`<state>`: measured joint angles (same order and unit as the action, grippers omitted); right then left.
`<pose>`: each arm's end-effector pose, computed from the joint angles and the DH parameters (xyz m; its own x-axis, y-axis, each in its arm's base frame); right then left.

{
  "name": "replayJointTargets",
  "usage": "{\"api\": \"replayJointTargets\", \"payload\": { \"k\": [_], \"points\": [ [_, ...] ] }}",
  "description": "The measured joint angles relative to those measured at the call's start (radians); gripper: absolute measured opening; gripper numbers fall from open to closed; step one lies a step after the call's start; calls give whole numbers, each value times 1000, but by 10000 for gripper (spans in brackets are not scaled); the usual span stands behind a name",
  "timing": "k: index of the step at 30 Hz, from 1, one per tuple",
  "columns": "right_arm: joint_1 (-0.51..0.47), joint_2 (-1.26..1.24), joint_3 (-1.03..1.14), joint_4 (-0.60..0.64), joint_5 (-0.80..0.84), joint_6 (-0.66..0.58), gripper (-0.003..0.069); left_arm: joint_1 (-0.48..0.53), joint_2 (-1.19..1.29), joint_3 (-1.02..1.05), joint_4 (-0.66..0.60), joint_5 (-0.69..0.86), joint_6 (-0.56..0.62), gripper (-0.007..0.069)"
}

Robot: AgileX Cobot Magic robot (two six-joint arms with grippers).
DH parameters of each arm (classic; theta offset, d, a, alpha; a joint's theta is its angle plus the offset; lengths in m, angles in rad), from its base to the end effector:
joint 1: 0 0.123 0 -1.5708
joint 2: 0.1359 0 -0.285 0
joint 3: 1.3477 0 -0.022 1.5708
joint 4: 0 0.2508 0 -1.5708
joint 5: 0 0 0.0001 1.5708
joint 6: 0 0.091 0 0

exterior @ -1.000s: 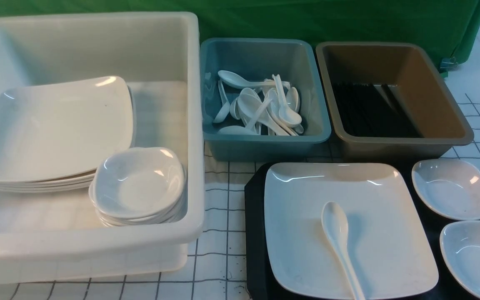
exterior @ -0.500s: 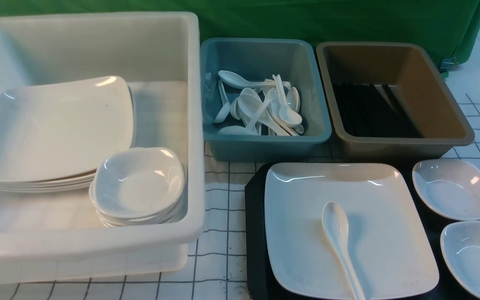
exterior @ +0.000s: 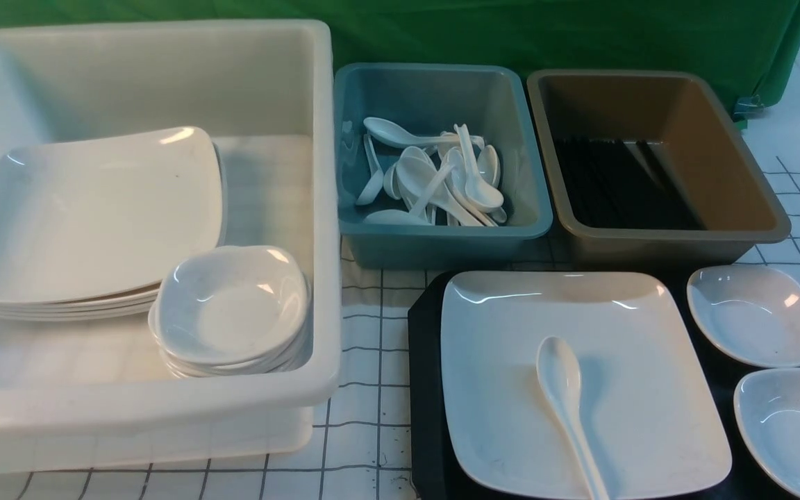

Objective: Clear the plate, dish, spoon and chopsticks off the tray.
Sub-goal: Use the right arm to grab a soup spoon from the plate

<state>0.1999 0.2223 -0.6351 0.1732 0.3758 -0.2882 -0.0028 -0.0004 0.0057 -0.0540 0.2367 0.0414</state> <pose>0.0309 0.0122 0.3741 0.1582 -0.0968 -0.9826 -0.2416 0.9611 -0.1336 0.0557 -0.0013 0.1898 -0.1540 -0.0107 -0.9880 0.0136 0.9998 -0.0129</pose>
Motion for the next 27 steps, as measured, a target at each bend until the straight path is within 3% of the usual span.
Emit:
{"api": "replayJointTargets", "payload": {
  "k": [18, 27],
  "points": [
    [0, 0, 0, 0, 10, 0, 77, 0, 0, 0, 0, 0, 0, 21],
    [0, 0, 0, 0, 107, 0, 83, 0, 0, 0, 2, 0, 0, 21]
  ]
}}
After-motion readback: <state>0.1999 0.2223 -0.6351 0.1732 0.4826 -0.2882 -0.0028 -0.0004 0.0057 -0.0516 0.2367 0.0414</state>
